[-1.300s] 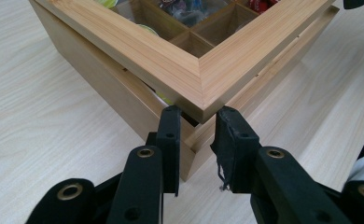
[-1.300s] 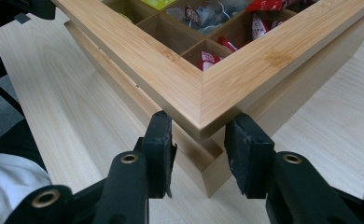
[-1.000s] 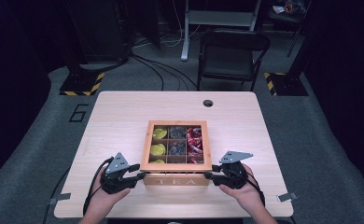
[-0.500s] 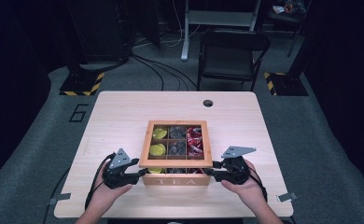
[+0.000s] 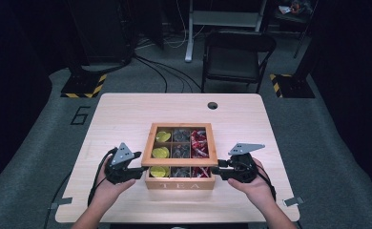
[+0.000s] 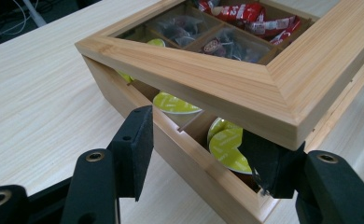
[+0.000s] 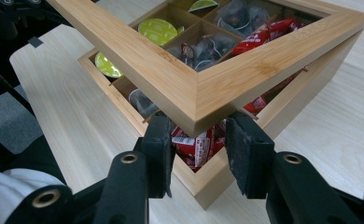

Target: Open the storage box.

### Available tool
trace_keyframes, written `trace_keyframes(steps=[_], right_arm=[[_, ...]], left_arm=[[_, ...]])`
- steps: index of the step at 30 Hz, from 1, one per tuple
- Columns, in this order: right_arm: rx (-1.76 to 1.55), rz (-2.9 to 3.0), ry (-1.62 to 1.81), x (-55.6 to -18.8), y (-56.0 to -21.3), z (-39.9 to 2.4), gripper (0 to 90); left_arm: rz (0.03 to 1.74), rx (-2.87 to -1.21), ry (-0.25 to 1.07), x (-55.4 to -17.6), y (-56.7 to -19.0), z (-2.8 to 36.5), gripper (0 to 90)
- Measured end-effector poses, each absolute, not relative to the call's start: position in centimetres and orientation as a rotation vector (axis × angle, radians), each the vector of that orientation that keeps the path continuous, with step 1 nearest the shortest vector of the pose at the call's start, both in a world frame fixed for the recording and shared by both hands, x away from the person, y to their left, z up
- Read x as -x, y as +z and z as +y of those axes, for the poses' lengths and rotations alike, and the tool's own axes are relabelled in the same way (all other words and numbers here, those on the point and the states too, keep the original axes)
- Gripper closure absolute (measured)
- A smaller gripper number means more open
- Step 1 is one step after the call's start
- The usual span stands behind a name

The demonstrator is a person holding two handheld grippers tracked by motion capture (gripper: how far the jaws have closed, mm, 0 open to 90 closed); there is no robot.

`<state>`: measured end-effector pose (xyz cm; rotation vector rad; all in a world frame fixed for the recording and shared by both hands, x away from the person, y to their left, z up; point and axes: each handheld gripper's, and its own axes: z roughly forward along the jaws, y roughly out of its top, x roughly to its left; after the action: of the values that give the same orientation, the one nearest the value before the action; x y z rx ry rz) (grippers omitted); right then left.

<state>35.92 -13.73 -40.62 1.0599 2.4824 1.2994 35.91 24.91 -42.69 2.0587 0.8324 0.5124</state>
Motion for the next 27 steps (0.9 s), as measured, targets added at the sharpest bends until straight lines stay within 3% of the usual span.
trace_keyframes(steps=[27], right_arm=[[-1.025, 2.376, 1.304, -38.8, -41.3, -14.3, 47.6]], left_arm=[[0.830, -2.035, 0.500, -37.6, -39.3, 25.1, 44.4]])
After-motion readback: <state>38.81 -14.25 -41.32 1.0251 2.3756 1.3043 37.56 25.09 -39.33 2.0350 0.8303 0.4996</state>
